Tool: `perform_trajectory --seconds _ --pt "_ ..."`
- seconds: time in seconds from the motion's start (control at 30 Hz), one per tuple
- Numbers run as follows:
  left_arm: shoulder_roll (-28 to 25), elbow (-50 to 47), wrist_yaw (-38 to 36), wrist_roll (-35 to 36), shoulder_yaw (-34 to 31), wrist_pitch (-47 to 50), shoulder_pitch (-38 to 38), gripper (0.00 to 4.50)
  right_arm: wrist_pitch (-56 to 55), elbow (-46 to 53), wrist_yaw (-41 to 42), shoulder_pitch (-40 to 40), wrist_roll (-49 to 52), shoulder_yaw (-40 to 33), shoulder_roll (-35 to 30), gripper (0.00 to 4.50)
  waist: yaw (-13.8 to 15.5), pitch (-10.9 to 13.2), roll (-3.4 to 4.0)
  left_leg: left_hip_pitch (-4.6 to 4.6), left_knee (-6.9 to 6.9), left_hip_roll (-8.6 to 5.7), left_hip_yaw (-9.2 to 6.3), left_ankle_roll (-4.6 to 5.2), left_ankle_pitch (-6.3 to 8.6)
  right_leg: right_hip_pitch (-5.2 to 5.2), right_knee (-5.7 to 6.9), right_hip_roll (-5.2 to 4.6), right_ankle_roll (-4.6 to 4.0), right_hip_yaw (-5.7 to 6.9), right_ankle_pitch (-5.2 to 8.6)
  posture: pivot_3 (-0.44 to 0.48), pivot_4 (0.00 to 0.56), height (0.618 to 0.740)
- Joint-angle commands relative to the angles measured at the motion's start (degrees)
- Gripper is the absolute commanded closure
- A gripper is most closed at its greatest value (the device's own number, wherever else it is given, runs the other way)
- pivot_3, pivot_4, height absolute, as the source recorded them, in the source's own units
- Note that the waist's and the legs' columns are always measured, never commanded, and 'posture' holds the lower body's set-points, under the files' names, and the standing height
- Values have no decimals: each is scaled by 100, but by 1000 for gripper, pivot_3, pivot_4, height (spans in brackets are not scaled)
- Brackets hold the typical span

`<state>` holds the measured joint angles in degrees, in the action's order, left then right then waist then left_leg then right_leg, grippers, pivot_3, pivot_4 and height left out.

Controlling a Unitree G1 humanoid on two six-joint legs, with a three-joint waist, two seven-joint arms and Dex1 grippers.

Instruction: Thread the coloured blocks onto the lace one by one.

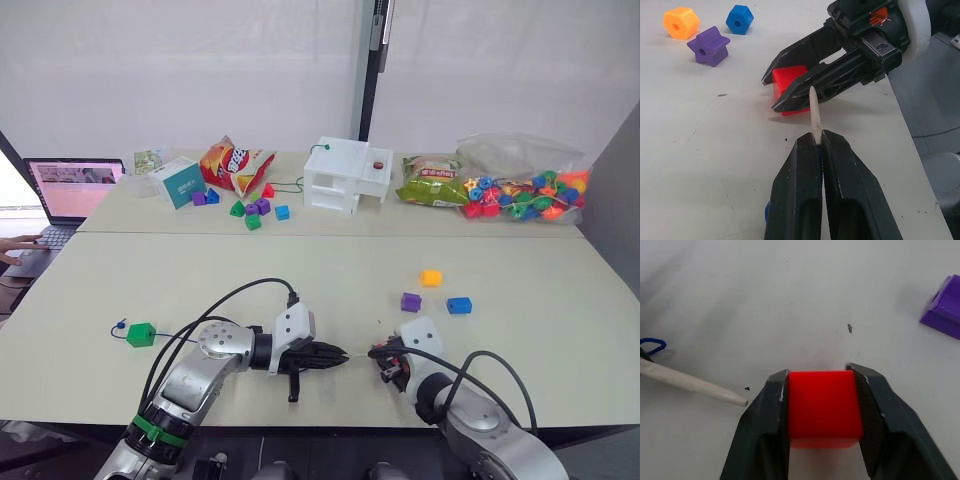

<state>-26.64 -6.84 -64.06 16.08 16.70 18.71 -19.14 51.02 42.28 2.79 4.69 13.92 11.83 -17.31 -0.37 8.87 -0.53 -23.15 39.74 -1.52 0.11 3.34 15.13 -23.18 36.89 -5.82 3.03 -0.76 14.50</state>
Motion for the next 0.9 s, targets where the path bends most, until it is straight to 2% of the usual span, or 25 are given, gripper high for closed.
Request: perform_trajectory --seconds 0.03,0.07,0.13,0.27,0.3,0.43,0.53,0.63,0.77,0.9 --pt "-33 -192 0 123 -122 -84 -19 4500 -287 81 162 -6 46 -139 98 2815 -17 0 0 0 0 2 0 0 0 0 0 2 0 -1 0 0 150 740" --pt "-42 -198 9 122 -132 -85 -9 4500 -295 172 249 -45 131 -280 90 2251 -19 0 0 0 0 3 0 0 0 -1 1 3 0 -1 0 0 150 740" --pt "-52 -202 35 111 -145 -89 4 4500 -194 398 535 -212 387 -609 -28 1575 -18 0 0 -1 0 4 0 0 0 -2 1 4 -1 -1 0 0 150 740" --pt "-32 -211 76 96 -172 -80 11 4500 214 639 1553 -786 1312 -1335 -691 184 -11 1 -1 -2 2 4 -2 0 0 0 0 3 0 -1 0 0 150 740" --pt "-24 -207 84 93 -178 -77 6 4500 300 574 1888 -961 1599 -1498 -929 19 -11 1 -1 -2 2 4 -3 0 0 0 -1 4 0 1 0 0 150 740" --pt "-18 -185 89 85 -186 -82 -8 4500 571 -155 3417 -1705 2616 -1883 -2017 19 -8 2 -3 -2 0 6 -4 1 1 6 -9 4 -1 3 0 0 150 740" --pt "-57 -220 81 92 -207 -73 20 4500 350 -678 4534 -2112 2613 -1438 -2903 19 8 2 -3 -3 0 7 -3 4 2 6 -14 3 -1 4 0 0 150 740" --pt "-192 -356 88 87 -248 16 111 4500 -616 -1432 5638 -2461 1836 -571 -3577 19 5 2 -3 -6 -1 9 0 6 4 4 -17 3 -1 2 0 0 150 740" --pt "-498 -760 135 254 -371 579 207 4500 -2362 -2642 6449 -2852 512 414 -3760 19 -17 4 -5 -6 0 11 5 7 4 2 -16 4 -1 1 0 0 150 740" --pt "-869 -1180 311 201 -309 1282 118 4500 -3522 -3540 6790 -3122 -153 747 -3530 19 -4 4 -6 -9 2 10 5 6 4 -2 -13 2 -1 -1 0 0 150 740"
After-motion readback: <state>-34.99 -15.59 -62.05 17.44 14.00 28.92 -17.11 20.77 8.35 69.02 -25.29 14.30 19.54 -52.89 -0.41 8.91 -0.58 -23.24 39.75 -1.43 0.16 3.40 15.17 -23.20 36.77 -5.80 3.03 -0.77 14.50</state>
